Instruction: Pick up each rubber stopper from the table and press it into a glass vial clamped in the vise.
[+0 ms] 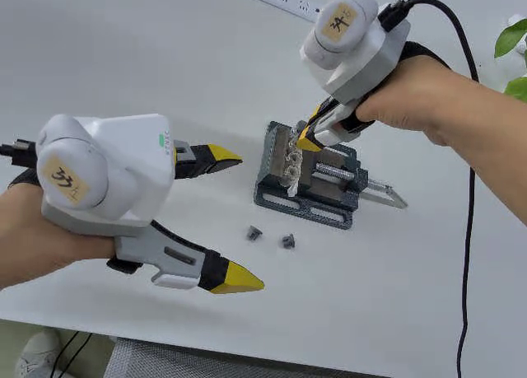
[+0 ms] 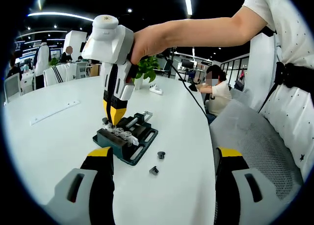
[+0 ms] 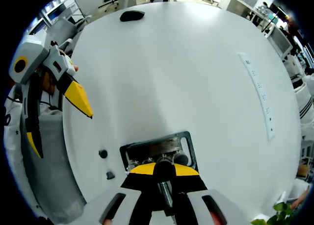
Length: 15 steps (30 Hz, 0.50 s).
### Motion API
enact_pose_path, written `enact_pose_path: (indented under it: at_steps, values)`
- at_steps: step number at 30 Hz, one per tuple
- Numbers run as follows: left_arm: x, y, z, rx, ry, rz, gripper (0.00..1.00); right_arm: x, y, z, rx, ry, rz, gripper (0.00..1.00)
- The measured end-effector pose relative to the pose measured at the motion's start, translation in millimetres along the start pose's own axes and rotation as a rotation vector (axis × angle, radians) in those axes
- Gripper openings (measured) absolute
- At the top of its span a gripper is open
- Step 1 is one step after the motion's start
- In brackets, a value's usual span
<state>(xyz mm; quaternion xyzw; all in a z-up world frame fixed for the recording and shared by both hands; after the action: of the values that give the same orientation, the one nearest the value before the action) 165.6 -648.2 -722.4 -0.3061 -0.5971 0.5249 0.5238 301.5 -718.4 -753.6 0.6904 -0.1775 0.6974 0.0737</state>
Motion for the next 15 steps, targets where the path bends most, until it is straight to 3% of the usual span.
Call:
enact_pose_path:
  at_steps: [15]
  values:
    - [-1.1,0.6,1.7,0.002,0.004,-0.003,0.84,1.5,0.3,-2.5,-0.014,0.0,0.021,0.11]
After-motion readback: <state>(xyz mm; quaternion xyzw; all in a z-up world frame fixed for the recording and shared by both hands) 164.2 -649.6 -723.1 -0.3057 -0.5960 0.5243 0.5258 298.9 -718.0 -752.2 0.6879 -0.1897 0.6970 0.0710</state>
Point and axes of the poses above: the centre of the closed fingertips' face, and the gripper's own axes: x roughly backward along the fingers, z roughly to its right, y roughly out of its underside, the point moved 3 cm from there along x, roughly backward along the fingers, and after that the axes turned 6 degrees about -x, right-handed, at the moved point
